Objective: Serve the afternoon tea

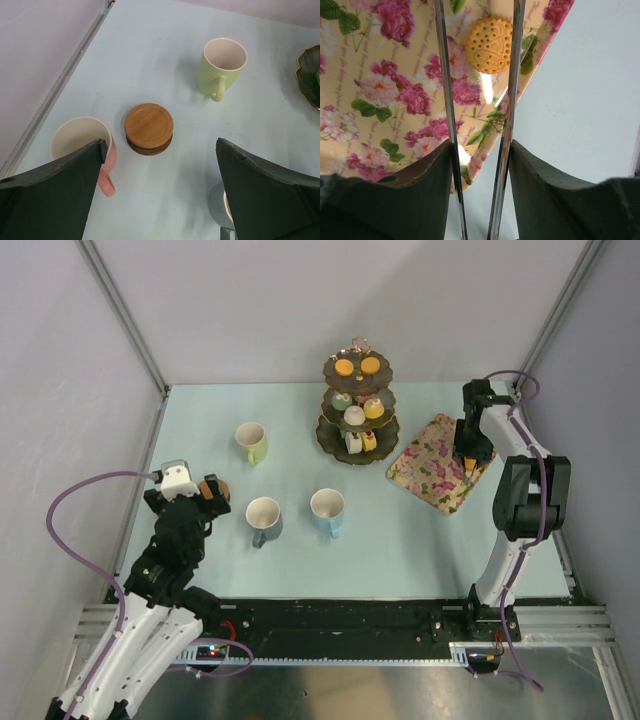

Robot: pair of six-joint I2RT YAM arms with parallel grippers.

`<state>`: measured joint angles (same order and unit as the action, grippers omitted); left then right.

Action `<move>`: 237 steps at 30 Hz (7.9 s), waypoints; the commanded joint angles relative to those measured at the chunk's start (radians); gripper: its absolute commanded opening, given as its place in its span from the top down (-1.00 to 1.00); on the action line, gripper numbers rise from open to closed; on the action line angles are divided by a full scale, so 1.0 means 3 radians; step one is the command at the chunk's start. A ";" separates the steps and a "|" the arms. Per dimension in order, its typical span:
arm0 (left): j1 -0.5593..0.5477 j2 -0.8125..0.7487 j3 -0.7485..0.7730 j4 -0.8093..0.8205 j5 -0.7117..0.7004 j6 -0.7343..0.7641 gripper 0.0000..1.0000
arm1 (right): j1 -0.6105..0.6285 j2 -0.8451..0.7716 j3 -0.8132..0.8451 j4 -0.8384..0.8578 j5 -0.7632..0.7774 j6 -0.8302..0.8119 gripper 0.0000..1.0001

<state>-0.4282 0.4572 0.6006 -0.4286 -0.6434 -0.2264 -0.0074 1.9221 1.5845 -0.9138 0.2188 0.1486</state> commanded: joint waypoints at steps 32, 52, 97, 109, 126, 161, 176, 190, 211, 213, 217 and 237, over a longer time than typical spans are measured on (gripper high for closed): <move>-0.0020 -0.0043 -0.0021 0.0108 -0.0001 0.0054 -0.97 | 0.0668 -0.1154 0.0599 -0.0449 0.0398 -0.0256 0.19; -0.0020 -0.0058 -0.0023 0.0108 0.0003 0.0053 -0.97 | 0.1833 -0.1387 0.1394 -0.0238 0.0146 -0.0666 0.15; -0.0020 -0.0099 -0.0026 0.0105 -0.0009 0.0060 -0.97 | 0.2015 -0.0846 0.1730 -0.0173 -0.0014 -0.0652 -0.11; -0.0020 -0.0083 -0.0026 0.0104 -0.0015 0.0059 -0.97 | 0.1952 -0.1321 0.1443 -0.0540 0.0305 -0.0539 -0.09; -0.0025 -0.0018 -0.0023 0.0107 0.0011 0.0054 -0.97 | 0.0491 -0.2003 -0.0187 -0.0917 -0.0142 0.0307 -0.04; -0.0025 -0.0051 -0.0034 0.0109 -0.0018 0.0063 -0.97 | -0.0086 -0.0935 -0.0487 -0.0205 -0.0197 0.0261 -0.03; -0.0025 -0.0051 -0.0035 0.0108 -0.0018 0.0064 -0.97 | -0.0083 -0.0886 -0.0418 -0.0310 -0.0150 0.0217 -0.04; -0.0025 -0.0068 -0.0034 0.0106 -0.0003 0.0059 -0.97 | 0.0015 -0.0712 -0.0340 -0.0423 0.0046 0.0104 0.06; -0.0025 -0.0097 -0.0031 0.0103 0.0002 0.0059 -0.97 | 0.0828 -0.1292 0.0700 -0.0675 0.0420 -0.0168 0.19; -0.0025 -0.0100 -0.0032 0.0108 0.0002 0.0059 -0.97 | 0.0973 -0.1320 0.0916 -0.0681 0.0450 -0.0209 0.18; -0.0025 -0.0109 -0.0033 0.0107 -0.0002 0.0059 -0.97 | 0.1253 -0.1327 0.1297 -0.0677 0.0468 -0.0300 0.17; -0.0025 -0.0153 -0.0035 0.0105 -0.0028 0.0064 -0.97 | 0.1806 -0.0699 0.1987 -0.0436 0.0114 -0.0559 0.14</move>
<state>-0.4301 0.4198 0.5907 -0.4282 -0.6430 -0.2260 0.5274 1.6855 2.1380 -1.0824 0.2893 0.0036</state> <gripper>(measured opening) 0.985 0.431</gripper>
